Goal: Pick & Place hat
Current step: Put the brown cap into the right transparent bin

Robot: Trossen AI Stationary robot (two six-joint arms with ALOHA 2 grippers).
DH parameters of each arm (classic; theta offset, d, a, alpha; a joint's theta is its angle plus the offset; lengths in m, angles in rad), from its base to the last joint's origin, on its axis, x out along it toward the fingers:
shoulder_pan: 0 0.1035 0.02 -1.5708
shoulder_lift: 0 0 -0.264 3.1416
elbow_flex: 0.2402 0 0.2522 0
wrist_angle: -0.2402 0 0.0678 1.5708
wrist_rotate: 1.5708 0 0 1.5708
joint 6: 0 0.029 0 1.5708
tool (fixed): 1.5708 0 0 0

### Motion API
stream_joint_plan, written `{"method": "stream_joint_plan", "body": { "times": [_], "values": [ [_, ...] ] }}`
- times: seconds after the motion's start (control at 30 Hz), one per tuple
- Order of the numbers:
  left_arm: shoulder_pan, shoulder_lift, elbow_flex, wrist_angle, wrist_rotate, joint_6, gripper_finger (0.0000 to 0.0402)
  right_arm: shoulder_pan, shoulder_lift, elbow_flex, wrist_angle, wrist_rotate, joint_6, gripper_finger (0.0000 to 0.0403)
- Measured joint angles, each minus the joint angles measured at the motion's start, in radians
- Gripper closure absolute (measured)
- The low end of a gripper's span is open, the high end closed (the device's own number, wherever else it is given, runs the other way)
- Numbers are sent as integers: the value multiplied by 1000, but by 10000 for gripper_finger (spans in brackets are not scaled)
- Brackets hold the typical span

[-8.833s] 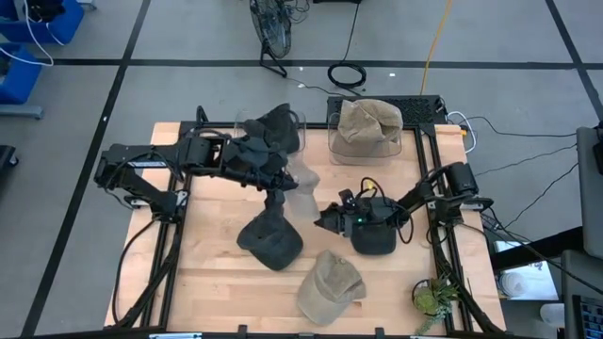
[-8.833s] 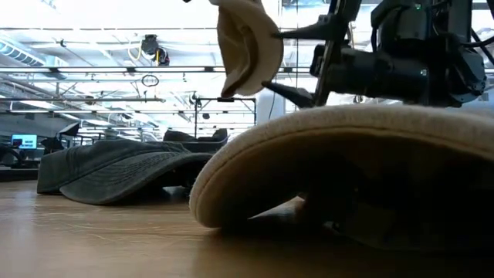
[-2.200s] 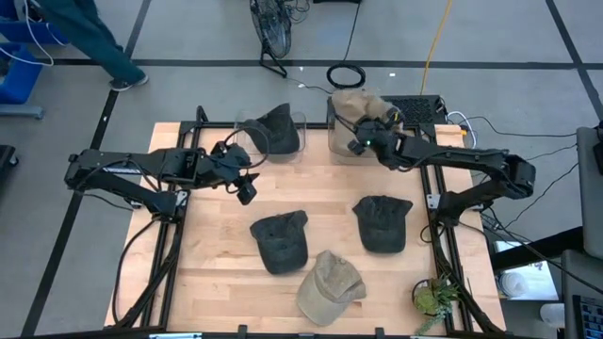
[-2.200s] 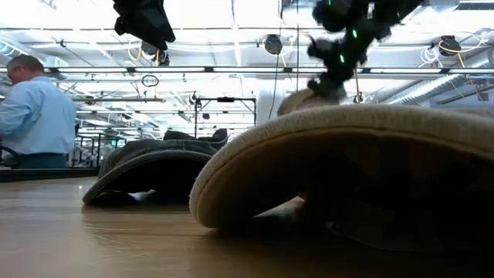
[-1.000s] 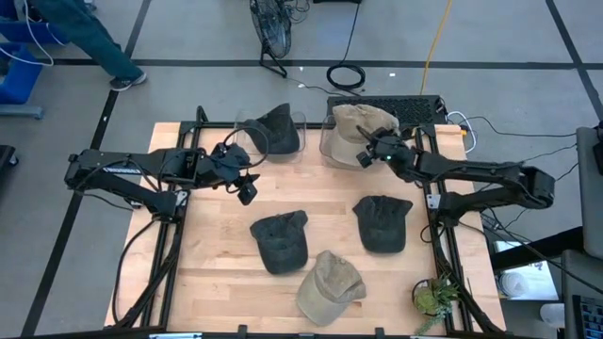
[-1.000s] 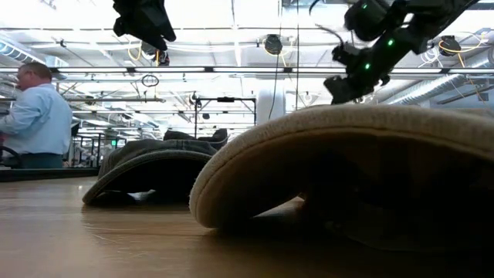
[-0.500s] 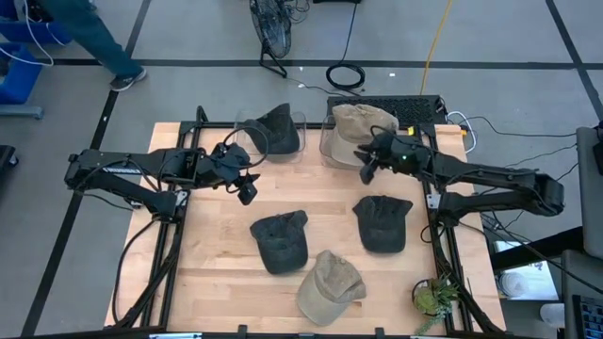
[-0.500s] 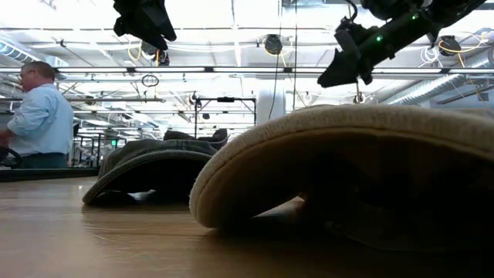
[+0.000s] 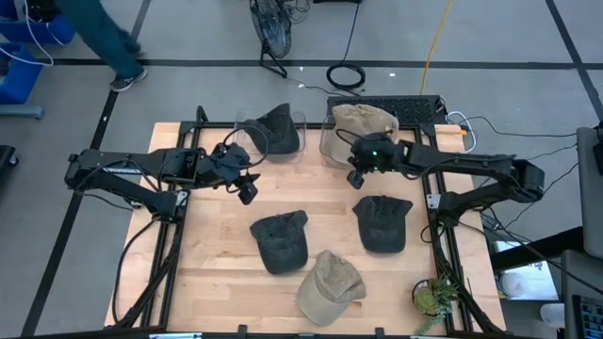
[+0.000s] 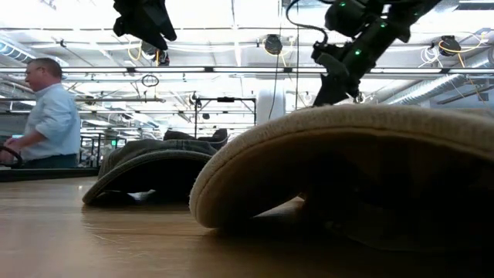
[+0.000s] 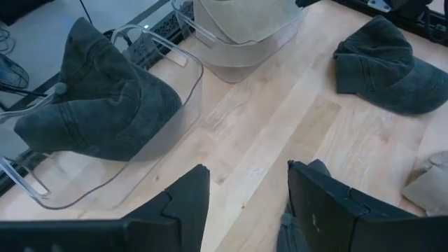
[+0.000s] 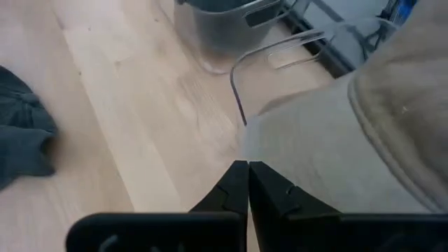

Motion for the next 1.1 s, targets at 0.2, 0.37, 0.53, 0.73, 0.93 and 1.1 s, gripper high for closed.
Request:
{"method": "stream_joint_plan", "body": {
  "times": [0.2, 0.37, 0.53, 0.73, 0.93, 1.1],
  "values": [
    [0, 0, 0, 0, 5, -12, 206, -7, 68, 48, -103, 0, 8, 402],
    [0, 0, 0, 0, 8, -11, 206, -27, 82, 48, -112, 80, -28, 402],
    [0, 0, 0, 0, 8, -11, 206, -99, 101, 49, -96, 69, -36, 402],
    [0, 0, 0, 0, 8, -14, 206, -131, 158, 52, -27, -9, -45, 402],
    [-2, 0, 0, 0, 9, -30, 206, -130, 182, 50, 41, 74, -53, 403],
    [-6, 0, 0, 0, 10, -30, 206, -133, 210, 50, 65, 105, -70, 403]
  ]
}}
